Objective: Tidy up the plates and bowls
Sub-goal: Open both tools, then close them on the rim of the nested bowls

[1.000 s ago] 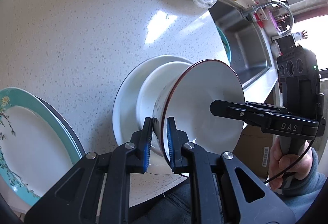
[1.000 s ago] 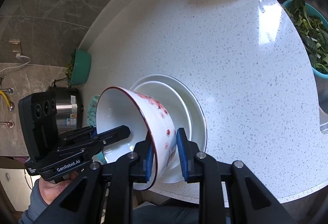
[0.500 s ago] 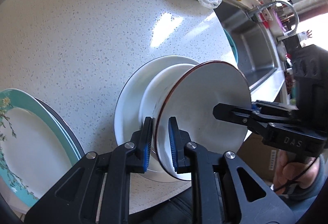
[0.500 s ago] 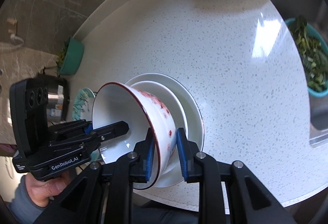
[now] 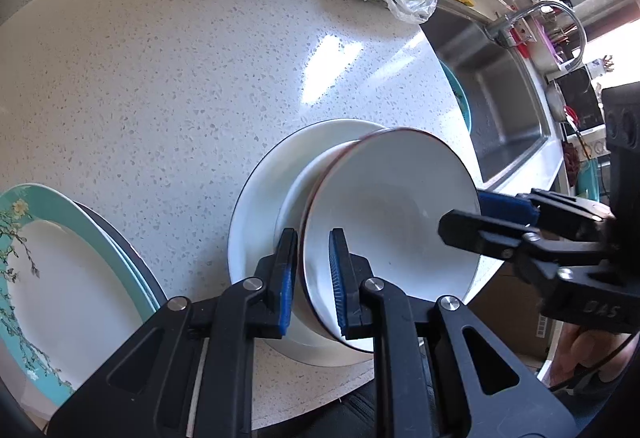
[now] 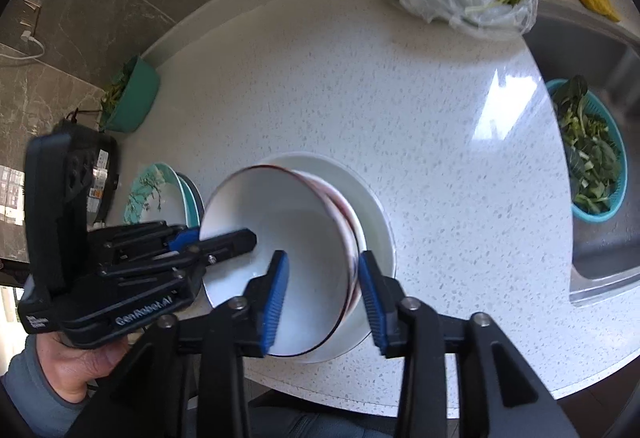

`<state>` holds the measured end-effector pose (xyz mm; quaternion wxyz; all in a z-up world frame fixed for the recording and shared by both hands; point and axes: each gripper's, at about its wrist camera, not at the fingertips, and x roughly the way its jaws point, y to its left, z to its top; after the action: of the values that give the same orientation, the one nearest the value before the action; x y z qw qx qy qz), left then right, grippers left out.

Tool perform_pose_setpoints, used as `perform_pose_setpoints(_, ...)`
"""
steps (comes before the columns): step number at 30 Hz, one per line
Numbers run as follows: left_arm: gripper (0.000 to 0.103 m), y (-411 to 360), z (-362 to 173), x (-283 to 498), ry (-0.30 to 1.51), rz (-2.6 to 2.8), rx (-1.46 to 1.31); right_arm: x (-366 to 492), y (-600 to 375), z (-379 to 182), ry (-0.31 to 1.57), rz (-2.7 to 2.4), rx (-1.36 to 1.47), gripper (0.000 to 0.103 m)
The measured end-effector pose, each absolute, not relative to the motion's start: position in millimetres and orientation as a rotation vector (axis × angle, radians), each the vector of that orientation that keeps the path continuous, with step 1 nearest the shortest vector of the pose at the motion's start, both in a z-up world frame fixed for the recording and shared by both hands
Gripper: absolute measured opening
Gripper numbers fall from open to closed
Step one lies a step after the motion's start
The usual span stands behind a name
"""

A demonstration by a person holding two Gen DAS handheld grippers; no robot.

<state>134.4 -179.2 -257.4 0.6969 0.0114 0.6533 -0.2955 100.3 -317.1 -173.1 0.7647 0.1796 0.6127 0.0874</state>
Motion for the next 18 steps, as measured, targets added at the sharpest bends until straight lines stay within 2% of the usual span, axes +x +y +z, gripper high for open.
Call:
perform_pose_setpoints(12, 0.016, -184.1, -257.8, 131.3, 1.425, -0.631, 0.085, 101.3, -318.4, -179.2, 1.338, 0.193, 0.355, 0.043)
perform_pose_setpoints(15, 0.031, -184.5, -257.4, 130.2, 1.411, -0.634, 0.083, 100.8, -315.9, -182.7, 1.341, 0.187, 0.322, 0.043)
perform_pose_setpoints(17, 0.061, -187.1, -257.1, 128.9, 1.405, -0.646, 0.081, 100.9, -313.9, -186.5, 1.347, 0.184, 0.298, 0.040)
perform_pose_setpoints(18, 0.061, -188.1, -256.3, 127.8, 1.397, -0.641, 0.091, 101.0, -313.6, -187.5, 1.350, 0.184, 0.292, 0.037)
